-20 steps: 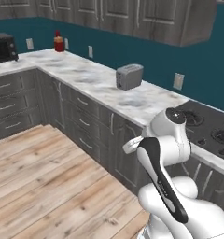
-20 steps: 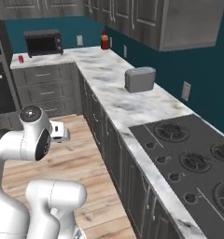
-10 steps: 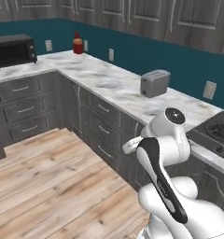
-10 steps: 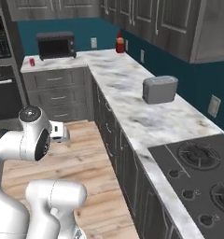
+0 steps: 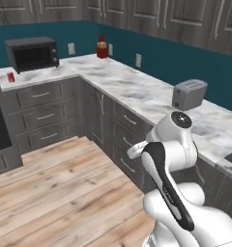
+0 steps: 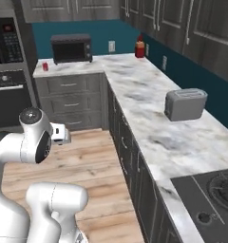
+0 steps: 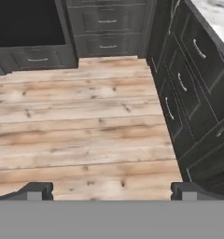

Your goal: Four empty soda cans are scattered around the kitchen. Gather all the cans and cluster them next to the stove for recycling.

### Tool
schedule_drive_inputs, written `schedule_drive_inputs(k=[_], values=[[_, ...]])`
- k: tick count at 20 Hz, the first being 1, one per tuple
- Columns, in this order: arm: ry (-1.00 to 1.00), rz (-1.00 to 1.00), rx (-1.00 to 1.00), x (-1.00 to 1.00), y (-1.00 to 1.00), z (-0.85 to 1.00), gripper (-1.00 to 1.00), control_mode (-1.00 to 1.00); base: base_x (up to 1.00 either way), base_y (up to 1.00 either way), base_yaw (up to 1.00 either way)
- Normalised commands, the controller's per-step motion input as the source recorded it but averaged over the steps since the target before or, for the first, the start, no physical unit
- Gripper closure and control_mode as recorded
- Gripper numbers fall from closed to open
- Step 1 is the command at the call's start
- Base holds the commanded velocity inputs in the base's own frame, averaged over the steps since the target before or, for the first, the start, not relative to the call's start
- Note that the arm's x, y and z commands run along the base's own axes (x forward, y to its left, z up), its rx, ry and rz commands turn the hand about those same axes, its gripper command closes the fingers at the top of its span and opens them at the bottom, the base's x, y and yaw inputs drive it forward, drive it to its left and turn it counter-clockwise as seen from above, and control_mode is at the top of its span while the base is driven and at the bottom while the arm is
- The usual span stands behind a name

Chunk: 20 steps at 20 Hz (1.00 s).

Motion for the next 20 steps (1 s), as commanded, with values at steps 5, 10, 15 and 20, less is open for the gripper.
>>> schedule_drive_inputs(k=[5, 10, 15, 20], values=[[0.0, 0.0, 0.0, 0.0, 0.0, 0.0, -1.0, 1.0, 0.6, 0.0, 0.23], [0.0, 0.0, 0.0, 0.0, 0.0, 0.0, -1.0, 1.0, 0.55, 0.0, 0.23], [0.0, 0.0, 0.0, 0.0, 0.0, 0.0, -1.0, 1.0, 0.54, 0.0, 0.23], [0.0, 0.0, 0.0, 0.0, 0.0, 0.0, -1.0, 1.0, 0.57, -0.01, 0.22]])
